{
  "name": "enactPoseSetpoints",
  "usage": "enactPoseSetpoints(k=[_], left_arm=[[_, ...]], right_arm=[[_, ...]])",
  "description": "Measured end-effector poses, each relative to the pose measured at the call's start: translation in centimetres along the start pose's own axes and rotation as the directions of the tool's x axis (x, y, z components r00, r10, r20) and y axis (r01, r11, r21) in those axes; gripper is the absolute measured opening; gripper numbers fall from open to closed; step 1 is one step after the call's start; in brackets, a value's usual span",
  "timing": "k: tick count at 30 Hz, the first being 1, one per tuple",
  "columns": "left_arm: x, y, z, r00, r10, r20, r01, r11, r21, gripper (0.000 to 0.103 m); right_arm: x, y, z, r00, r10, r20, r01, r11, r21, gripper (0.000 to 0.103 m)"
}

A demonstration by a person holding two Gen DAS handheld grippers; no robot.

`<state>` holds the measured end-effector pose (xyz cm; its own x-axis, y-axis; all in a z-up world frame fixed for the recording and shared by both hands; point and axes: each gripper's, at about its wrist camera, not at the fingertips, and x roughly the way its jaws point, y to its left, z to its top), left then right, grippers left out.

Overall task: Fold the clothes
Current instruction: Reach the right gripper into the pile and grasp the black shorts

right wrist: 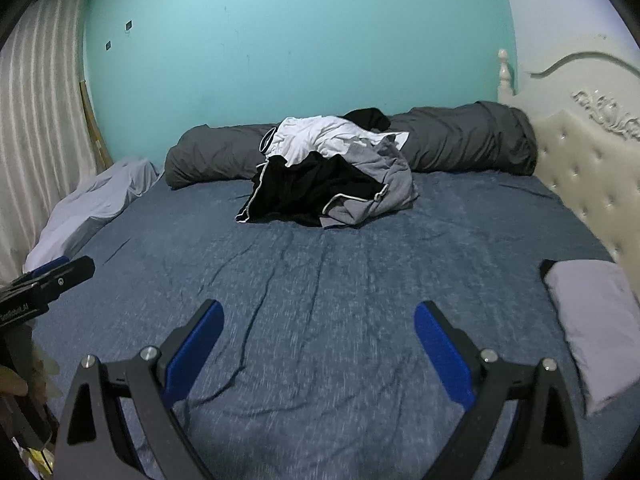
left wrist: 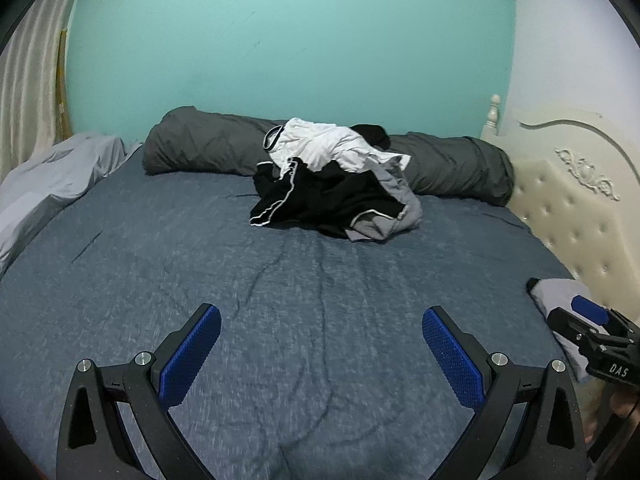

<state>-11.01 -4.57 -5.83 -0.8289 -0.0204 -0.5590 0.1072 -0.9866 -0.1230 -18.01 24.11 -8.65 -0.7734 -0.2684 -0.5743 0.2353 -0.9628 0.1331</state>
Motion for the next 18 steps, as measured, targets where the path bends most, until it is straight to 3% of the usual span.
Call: enactPoseSetpoints(k=[13,18], left_arm=[[17.1,3.4,2.7,0.997,0.059,-0.053,-0.062,0.997,-0.054,0.103],[24.5,4.7,3.4,0.995,0.058,-0.079,-0.065,0.994,-0.088,0.103]], right_arm=[[18.6,-2.9,4.8,0.997,0.048,-0.060,-0.050,0.998,-0.030,0.095],[27.8,-3.9,6.3,0.992,0.068,-0.105,-0.070,0.997,-0.017,0.079]])
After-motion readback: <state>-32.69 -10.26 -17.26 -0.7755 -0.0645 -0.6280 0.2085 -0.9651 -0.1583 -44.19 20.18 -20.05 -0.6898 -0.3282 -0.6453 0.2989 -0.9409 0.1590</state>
